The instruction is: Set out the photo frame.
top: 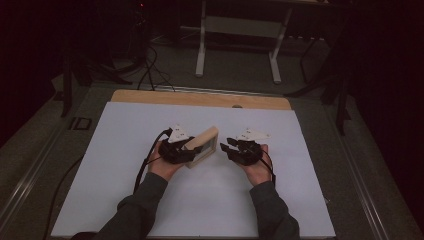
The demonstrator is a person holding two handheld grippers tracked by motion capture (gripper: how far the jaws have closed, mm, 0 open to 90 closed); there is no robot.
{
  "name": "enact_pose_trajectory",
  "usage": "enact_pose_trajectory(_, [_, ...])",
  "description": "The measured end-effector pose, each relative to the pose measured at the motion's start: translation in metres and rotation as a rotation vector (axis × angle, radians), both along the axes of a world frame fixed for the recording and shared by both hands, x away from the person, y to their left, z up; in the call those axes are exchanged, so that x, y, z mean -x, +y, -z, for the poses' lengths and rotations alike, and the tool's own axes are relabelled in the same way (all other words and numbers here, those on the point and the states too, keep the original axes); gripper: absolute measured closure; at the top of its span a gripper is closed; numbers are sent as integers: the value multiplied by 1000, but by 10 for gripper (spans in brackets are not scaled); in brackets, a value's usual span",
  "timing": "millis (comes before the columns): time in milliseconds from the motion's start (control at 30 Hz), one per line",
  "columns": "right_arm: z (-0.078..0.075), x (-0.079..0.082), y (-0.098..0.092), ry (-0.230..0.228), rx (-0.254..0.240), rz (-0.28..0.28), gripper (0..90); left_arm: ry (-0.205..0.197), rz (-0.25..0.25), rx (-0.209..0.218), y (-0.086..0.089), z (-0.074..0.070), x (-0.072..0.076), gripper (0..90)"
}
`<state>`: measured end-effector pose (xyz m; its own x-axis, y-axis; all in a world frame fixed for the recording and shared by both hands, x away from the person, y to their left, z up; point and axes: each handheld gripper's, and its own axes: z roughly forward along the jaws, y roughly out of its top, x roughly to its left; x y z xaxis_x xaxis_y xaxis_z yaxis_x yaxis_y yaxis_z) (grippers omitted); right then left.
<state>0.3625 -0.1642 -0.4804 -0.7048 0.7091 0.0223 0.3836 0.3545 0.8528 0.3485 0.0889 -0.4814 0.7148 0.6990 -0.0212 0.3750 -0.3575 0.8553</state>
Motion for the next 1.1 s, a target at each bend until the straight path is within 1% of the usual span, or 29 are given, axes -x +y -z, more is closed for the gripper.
enact_pose_trajectory(67, [-1, 0, 0, -1, 0, 0, 614, -2, 3, 2, -3, 1, 0, 594])
enact_pose_trajectory(200, [-2, 0, 0, -6, -5, 1, 610, 11, 28, 12, -1, 1, 0, 604])
enact_pose_trajectory(267, [-3, 0, -1, -9, -10, 2, 607, 22, 40, 25, 0, 1, -1, 606])
enact_pose_trajectory(367, [-4, 0, -2, -12, -17, 5, 607, 25, 61, 30, 1, 1, 0, 608])
enact_pose_trajectory(467, [-4, 1, -2, -14, -18, 1, 604, 38, 75, 51, 3, 2, -2, 609])
enact_pose_trajectory(600, [-5, 2, -1, -20, -21, -13, 597, 37, 91, 61, 3, 2, -3, 609])
enact_pose_trajectory(733, [-7, 4, -1, -27, -35, -25, 584, 32, 117, 76, -1, 3, -2, 610])
enact_pose_trajectory(833, [-9, 5, -2, -40, -49, -28, 581, 30, 127, 84, -3, 4, -3, 610])
enact_pose_trajectory(933, [-10, 6, -1, -52, -38, -39, 574, 32, 137, 88, -4, 3, -2, 610])
enact_pose_trajectory(1033, [-13, 6, -2, -61, -62, -32, 561, 26, 163, 89, -6, 4, -1, 610])
enact_pose_trajectory(1100, [-14, 6, -3, -61, -70, -29, 556, 26, 169, 88, -7, 4, -1, 610])
